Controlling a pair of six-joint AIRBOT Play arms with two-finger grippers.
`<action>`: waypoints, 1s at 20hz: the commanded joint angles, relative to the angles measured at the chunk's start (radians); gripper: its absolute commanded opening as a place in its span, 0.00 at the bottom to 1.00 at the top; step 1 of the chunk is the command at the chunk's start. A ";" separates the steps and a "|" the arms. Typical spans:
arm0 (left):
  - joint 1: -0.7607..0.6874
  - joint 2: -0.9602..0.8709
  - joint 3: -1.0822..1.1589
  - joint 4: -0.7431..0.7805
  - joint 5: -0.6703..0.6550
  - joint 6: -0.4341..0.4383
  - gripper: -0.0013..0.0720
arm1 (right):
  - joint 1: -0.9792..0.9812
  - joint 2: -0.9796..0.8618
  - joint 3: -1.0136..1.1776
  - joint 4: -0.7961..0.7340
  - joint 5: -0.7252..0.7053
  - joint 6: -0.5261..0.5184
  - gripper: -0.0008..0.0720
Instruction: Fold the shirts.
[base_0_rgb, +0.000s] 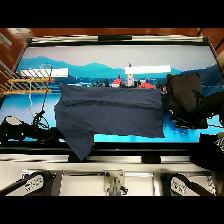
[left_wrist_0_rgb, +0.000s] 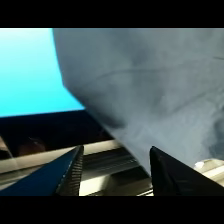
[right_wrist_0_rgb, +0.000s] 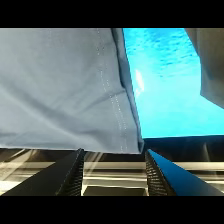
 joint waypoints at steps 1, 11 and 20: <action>-0.044 -0.042 -0.012 -0.044 0.079 0.007 0.62 | -0.001 0.003 -0.005 0.003 0.000 -0.001 0.71; -0.053 -0.049 0.028 -0.054 0.053 0.056 0.06 | 0.000 -0.035 -0.199 0.044 0.060 -0.035 0.94; -0.050 -0.049 0.106 -0.054 0.015 0.056 0.06 | 0.043 -0.158 -0.206 0.082 0.118 -0.001 0.79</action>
